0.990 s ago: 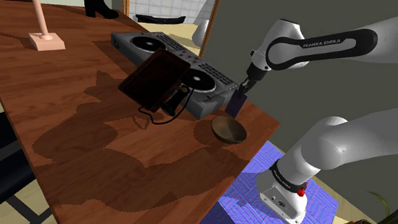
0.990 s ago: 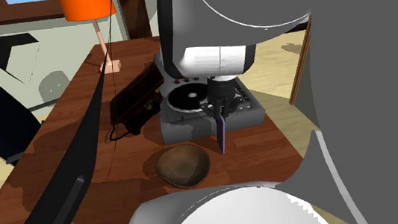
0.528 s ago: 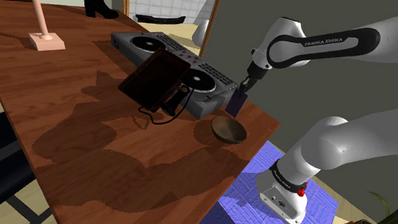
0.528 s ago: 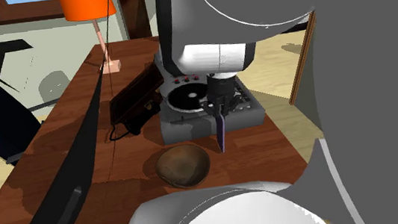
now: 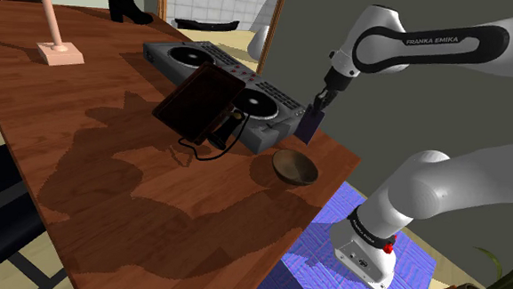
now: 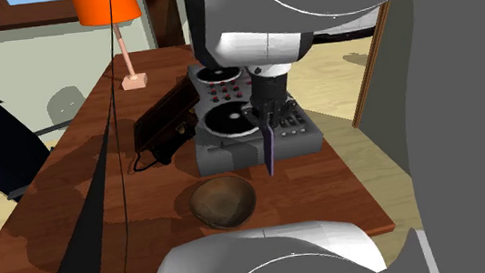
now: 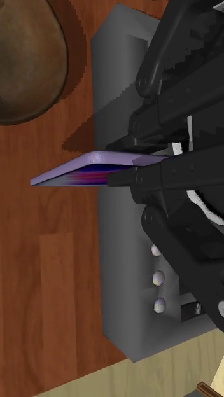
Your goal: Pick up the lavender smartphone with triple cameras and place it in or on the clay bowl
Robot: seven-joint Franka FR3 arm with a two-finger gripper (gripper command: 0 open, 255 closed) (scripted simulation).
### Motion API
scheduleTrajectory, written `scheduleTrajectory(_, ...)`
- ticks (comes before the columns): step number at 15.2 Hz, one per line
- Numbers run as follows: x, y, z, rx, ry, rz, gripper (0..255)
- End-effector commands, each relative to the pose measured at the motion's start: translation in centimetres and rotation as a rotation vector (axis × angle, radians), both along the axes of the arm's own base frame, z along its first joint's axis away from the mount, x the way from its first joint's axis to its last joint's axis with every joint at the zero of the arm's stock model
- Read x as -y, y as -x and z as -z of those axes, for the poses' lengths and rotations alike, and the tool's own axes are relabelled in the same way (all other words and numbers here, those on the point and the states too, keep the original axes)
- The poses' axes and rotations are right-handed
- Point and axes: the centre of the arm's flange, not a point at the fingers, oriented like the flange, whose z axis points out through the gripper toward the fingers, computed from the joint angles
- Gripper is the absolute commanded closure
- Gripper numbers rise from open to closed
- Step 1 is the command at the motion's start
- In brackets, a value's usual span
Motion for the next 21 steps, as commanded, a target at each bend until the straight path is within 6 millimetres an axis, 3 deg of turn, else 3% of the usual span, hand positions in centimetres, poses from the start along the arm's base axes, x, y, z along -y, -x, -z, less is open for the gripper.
scheduleTrajectory(1,0.1,0.1,-1.1,0.0,0.0,0.0,255)
scheduleTrajectory(14,0.1,0.1,-7.4,0.0,0.0,0.0,255)
scheduleTrajectory(21,-7.1,4.8,-10.8,0.0,0.0,0.0,255)
